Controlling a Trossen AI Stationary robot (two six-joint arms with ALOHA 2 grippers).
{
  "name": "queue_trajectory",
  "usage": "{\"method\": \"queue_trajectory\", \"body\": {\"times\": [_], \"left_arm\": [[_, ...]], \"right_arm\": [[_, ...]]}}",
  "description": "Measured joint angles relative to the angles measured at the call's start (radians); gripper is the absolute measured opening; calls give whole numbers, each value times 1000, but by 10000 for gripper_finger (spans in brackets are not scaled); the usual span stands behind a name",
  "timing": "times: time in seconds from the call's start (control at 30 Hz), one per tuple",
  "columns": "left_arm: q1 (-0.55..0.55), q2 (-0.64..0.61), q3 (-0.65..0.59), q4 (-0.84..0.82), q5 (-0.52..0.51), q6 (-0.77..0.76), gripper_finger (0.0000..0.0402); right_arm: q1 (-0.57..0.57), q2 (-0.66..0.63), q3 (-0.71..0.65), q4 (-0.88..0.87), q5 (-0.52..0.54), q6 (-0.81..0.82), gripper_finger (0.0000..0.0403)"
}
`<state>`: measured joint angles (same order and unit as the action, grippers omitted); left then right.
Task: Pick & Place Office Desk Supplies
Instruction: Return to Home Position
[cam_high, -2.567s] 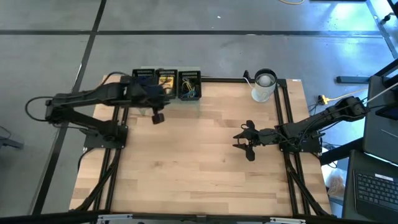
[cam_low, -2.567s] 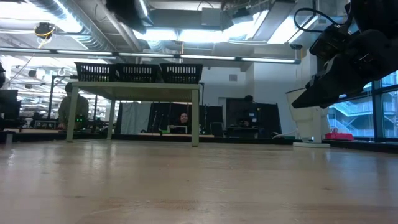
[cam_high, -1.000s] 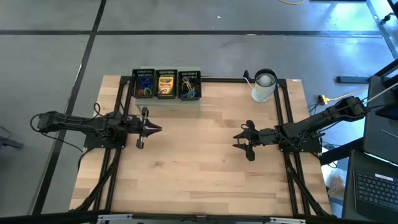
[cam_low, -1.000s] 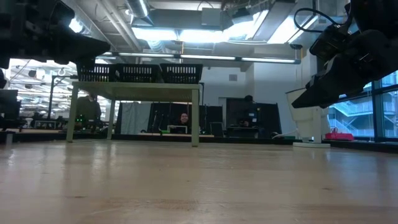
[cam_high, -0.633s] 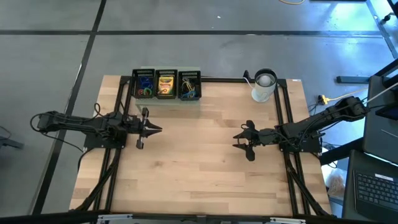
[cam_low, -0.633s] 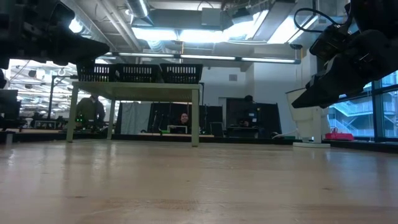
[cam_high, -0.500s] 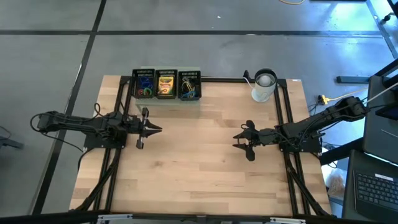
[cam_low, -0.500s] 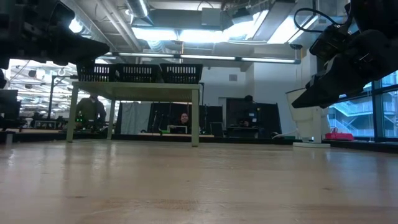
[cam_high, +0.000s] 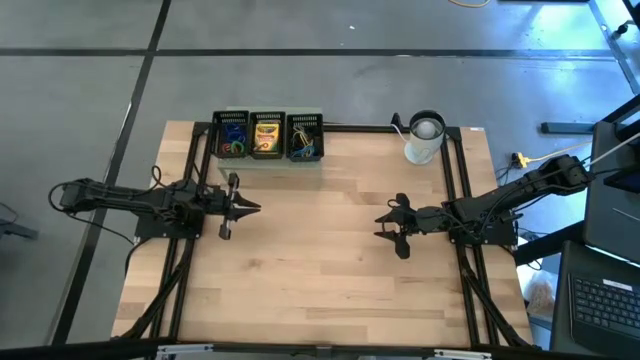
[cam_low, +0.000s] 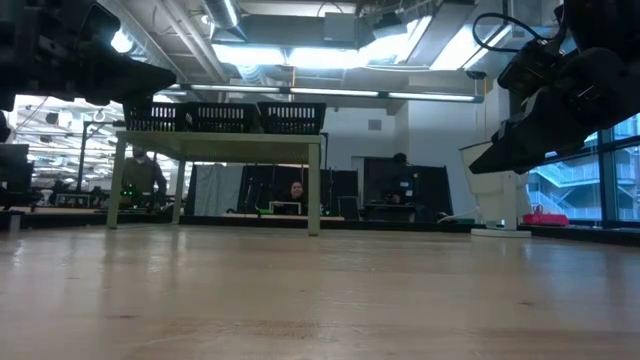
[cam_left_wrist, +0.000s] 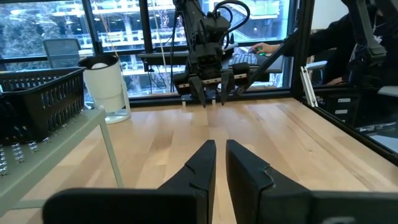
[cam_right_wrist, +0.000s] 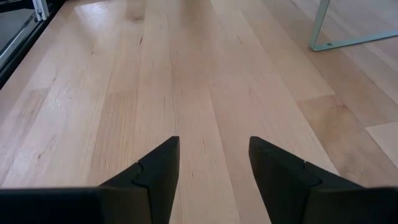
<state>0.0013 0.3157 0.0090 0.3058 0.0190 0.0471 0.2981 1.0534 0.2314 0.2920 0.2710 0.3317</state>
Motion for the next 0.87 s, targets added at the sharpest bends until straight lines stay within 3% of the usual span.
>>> {"method": "queue_trajectory", "body": {"times": [0.87], "left_arm": [[0, 0, 0, 0, 0, 0, 32]], "right_arm": [[0, 0, 0, 0, 0, 0, 194]]}}
